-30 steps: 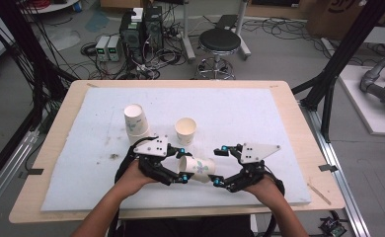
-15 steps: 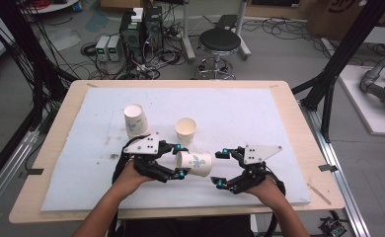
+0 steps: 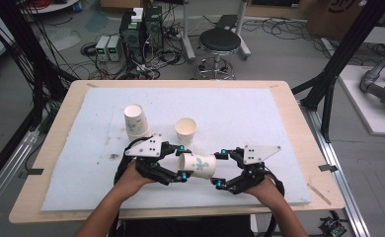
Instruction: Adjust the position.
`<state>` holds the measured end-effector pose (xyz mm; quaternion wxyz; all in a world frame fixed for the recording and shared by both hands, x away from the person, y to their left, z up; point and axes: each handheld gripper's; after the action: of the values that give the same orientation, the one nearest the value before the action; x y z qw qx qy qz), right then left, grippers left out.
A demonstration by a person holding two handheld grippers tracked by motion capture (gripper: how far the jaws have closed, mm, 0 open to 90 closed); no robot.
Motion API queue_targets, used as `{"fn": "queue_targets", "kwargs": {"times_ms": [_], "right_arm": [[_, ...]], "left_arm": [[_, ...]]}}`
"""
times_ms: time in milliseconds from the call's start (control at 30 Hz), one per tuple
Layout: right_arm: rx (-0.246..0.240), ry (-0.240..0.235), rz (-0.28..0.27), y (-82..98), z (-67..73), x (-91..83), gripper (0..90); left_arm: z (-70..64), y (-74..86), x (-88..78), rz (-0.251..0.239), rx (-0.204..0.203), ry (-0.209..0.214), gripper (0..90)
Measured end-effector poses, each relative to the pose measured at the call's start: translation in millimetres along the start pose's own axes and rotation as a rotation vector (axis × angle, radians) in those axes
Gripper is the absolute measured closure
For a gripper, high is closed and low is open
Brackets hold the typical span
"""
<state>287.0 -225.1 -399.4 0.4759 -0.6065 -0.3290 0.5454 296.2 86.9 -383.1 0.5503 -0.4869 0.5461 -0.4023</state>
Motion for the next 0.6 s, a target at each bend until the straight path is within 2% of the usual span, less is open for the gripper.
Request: {"fn": "queue_targets", "kwargs": {"times_ms": [200,467,600], "right_arm": [[-0.013,-0.033,-0.005,0.9,0.8,5.4,20.3],[-0.025,-0.071,-0.044,0.7,0.6,5.9,27.9],[-0.012,-0.082,-0.093,3.0,-1.8,3.4,33.0]], "left_arm": [[-2.1,-0.1,4.9,-0.011,-0.005,0.03,37.3],[-2.2,2.8,6.8,-0.037,-0.02,0.046,37.3],[0.1,4.8,5.5,-0.073,-0.057,0.05,37.3]]}}
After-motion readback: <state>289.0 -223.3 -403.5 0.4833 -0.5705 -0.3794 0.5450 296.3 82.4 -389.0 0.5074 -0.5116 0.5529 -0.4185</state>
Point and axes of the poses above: each handheld gripper's, and its own axes: x roughly forward along the jaws, y roughly out of its underside, z roughly to its left, and after that the axes turned 2 degrees about -x, right-handed
